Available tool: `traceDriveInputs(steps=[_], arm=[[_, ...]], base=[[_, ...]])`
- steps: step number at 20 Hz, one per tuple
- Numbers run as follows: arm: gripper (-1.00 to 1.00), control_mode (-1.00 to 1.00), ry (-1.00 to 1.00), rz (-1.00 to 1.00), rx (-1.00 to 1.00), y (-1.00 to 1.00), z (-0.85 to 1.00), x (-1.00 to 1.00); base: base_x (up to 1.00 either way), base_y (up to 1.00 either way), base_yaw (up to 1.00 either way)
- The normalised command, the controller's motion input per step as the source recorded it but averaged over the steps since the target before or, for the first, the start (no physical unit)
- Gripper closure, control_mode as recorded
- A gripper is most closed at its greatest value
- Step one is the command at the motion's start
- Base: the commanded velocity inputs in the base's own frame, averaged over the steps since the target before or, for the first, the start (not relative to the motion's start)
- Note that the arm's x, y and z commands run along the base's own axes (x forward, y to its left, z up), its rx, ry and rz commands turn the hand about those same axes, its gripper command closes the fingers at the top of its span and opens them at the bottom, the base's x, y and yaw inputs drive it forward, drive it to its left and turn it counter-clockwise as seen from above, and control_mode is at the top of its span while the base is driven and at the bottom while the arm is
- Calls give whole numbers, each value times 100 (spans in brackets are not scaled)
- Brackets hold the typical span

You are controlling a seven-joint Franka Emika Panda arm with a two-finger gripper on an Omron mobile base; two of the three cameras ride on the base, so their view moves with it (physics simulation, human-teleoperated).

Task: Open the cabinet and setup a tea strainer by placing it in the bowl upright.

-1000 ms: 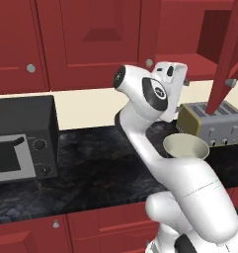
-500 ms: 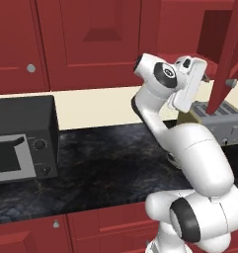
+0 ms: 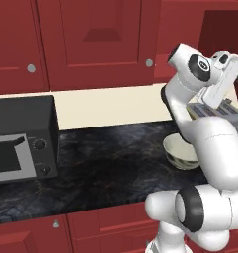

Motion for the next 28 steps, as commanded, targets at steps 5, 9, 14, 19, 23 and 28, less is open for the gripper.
traceDriveInputs(steps=[5,9,14,19,23,28], arm=[[-100,-100,-5,5,13,-100,4,-25],[-100,-100,0,21,13,-100,0,20],[-100,-100,0,6,1,-20,0,0],[-100,-100,-1,0,1,75,-8,0],[-100,-100,-27,-22,16,100,-8,-2],[-100,-100,-12,-30,55,92,-48,0]], base=[[0,0,0],[0,0,0],[0,0,0],[0,0,0],[0,0,0],[0,0,0]])
